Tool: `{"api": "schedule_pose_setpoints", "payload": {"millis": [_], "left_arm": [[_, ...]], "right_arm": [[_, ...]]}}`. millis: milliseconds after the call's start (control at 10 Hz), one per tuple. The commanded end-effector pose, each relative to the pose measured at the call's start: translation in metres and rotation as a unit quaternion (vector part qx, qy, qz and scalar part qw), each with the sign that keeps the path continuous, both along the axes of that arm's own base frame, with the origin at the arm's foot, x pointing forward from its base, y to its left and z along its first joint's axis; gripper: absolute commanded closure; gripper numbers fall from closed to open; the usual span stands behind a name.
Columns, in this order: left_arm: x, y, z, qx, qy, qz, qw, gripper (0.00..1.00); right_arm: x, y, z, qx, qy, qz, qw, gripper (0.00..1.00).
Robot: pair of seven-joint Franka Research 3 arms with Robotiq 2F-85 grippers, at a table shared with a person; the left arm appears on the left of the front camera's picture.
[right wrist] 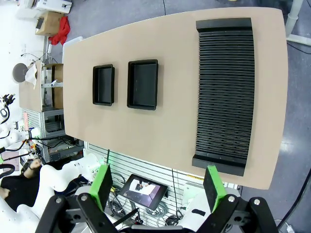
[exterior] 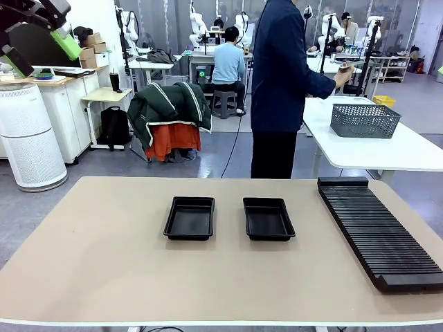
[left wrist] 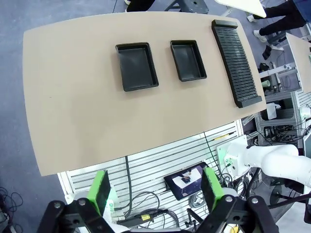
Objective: Inspect and transfer BCBs to ESD trays.
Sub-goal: Pick up the Blank PCB from the PCB Rack and place it in the left ESD tray.
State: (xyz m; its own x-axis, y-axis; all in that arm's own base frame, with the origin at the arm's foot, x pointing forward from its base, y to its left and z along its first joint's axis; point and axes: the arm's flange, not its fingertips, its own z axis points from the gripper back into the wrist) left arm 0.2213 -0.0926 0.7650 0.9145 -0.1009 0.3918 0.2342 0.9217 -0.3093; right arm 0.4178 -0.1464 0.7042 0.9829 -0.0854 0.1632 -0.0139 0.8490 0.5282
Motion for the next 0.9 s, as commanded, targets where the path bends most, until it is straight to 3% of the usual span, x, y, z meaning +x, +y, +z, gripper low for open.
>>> {"api": "schedule_pose_setpoints", "payload": {"millis": [0, 800], "left_arm": [[0.0001, 0.0001, 0.0000, -0.001, 0.000, 0.000, 1.000, 0.00], [0.0001, 0.0001, 0.0000, -0.001, 0.000, 0.000, 1.000, 0.00]], "right_arm": [[-0.0013, -0.0004, 0.0004, 0.001, -0.002, 0.001, 1.000, 0.00], [-0.0013, -0.0004, 0.0004, 0.001, -0.002, 0.001, 1.000, 0.00]]}}
